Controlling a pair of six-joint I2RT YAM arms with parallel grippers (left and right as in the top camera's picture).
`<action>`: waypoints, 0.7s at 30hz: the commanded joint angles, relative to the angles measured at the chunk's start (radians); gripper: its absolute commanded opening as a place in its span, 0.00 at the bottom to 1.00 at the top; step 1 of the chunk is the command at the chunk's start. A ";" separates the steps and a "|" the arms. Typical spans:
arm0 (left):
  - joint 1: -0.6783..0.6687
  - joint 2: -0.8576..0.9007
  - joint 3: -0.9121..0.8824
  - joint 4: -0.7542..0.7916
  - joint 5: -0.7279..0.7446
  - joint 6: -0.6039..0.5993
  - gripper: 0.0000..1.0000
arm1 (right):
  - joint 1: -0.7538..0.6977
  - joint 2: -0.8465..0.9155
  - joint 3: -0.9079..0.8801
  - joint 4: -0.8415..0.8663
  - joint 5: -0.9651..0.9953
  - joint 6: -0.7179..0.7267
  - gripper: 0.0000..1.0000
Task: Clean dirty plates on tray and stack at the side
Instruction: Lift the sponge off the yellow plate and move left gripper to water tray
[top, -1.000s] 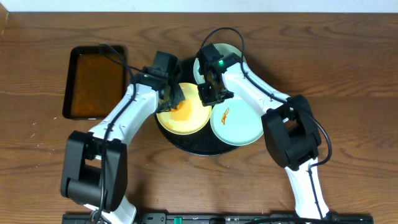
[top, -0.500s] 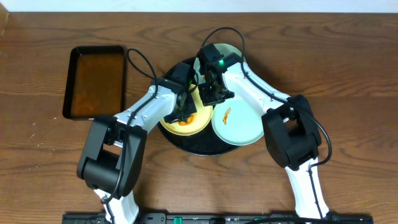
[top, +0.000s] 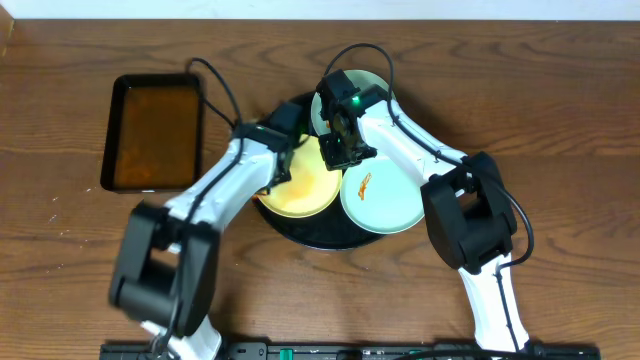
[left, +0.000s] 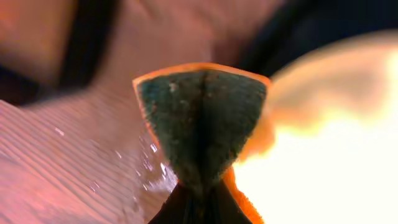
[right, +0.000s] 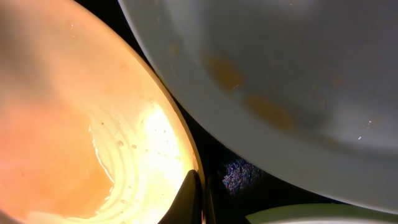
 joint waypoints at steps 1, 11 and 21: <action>0.008 -0.113 0.031 0.029 -0.087 0.021 0.08 | -0.005 0.021 0.004 -0.005 0.027 -0.008 0.01; 0.193 -0.313 0.031 0.045 0.178 0.020 0.08 | -0.005 0.008 0.012 -0.007 -0.105 -0.077 0.01; 0.575 -0.296 0.024 0.065 0.470 0.026 0.08 | 0.004 -0.075 0.016 -0.019 -0.121 -0.095 0.01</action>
